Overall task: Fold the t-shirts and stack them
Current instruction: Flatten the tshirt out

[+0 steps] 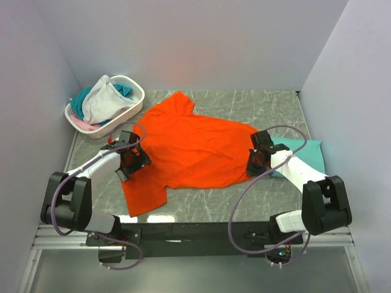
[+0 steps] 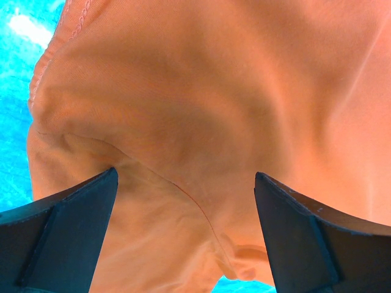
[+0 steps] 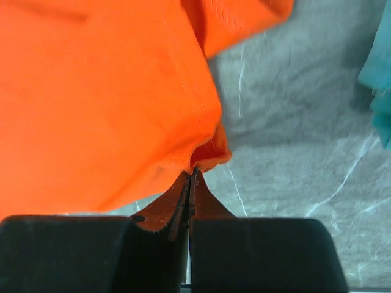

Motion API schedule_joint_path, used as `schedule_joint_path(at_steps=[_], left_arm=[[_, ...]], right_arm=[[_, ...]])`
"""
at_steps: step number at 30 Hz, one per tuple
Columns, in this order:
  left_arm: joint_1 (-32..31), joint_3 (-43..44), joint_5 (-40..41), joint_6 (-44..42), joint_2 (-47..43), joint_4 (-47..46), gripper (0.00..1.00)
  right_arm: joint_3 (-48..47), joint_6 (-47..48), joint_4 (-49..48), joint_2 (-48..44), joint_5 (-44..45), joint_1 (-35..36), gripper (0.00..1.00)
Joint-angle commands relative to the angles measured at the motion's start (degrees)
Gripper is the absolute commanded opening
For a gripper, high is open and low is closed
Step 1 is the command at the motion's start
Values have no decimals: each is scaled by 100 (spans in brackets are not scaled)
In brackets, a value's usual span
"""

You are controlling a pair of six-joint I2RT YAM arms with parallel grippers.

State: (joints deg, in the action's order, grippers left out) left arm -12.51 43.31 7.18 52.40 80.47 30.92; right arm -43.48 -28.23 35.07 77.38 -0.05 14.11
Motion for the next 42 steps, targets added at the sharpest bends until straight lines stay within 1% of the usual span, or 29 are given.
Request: schedule_joint_path(at_steps=[1,7,10,11,13,15,16,18,19,24,31,37,42], left_arm=[[21,213,38,60,-75,2,99],[21,239,12,77,22,-24,99],[21,222,38,95,-5,-7,100],[21,239,64,86,-5,11,99],[21,239,117,95,-40,55,99],[21,222,108,104,-49,37,99],[21,213,99,104,-49,37,99],[21,213,82,95,-14,28,100],[21,222,82,103,4,37,99],[21,204,73,103,57,28,99],[21,204,91,112,4,72,100],[21,213,73,112,48,46,99],[21,230,82,112,83,55,99]], right_arm=[[-336,19,-176,189,129,-110,0],[-608,72,-491,777,102,-250,1],[-740,133,-466,892,120,-294,9],[-732,142,-457,875,111,-303,16],[-670,212,-492,735,85,-295,22],[-583,291,-510,603,41,-312,27],[-565,309,-501,498,32,-330,31],[-503,406,-510,444,23,-347,34],[-503,432,-501,453,-116,-356,36],[-450,520,-580,593,-398,-382,39],[-319,590,-580,673,-469,-383,41],[-99,643,-633,664,-425,-374,46],[-37,696,-712,620,-469,-382,46]])
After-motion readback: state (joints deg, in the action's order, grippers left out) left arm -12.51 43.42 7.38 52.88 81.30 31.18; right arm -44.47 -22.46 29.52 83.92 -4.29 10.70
